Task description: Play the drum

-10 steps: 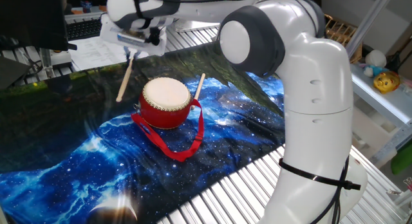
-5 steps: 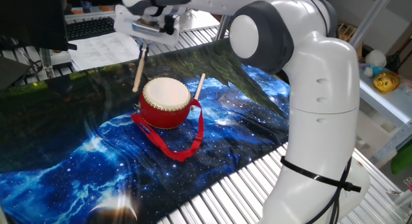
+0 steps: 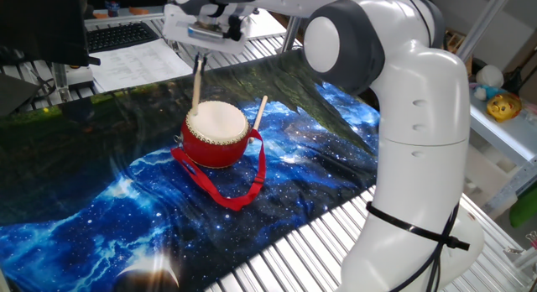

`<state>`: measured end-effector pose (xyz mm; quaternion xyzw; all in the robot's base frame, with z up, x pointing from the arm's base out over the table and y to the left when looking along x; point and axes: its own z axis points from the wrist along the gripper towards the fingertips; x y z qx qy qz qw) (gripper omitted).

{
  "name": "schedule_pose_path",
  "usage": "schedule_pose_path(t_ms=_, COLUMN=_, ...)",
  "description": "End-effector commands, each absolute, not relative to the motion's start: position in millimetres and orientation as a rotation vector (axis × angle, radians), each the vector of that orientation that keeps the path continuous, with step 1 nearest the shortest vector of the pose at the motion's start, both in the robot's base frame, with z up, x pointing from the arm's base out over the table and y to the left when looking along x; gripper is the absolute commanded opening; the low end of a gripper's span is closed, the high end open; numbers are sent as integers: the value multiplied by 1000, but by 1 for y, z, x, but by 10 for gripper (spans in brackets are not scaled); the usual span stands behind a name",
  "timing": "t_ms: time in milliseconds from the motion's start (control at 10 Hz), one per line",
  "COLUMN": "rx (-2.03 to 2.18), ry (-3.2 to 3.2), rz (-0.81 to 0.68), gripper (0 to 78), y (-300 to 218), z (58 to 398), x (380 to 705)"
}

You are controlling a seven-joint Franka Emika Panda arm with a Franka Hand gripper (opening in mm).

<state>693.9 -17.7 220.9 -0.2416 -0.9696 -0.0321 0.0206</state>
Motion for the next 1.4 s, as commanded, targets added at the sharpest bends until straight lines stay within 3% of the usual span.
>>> schedule_pose_path(t_ms=100, rx=-657, ry=-3049, rz=-71, gripper=12, y=-35, z=219, x=701)
schedule_pose_path(t_ms=1400, rx=-494, ry=-3084, rz=-11, gripper=12, y=-48, z=226, x=696)
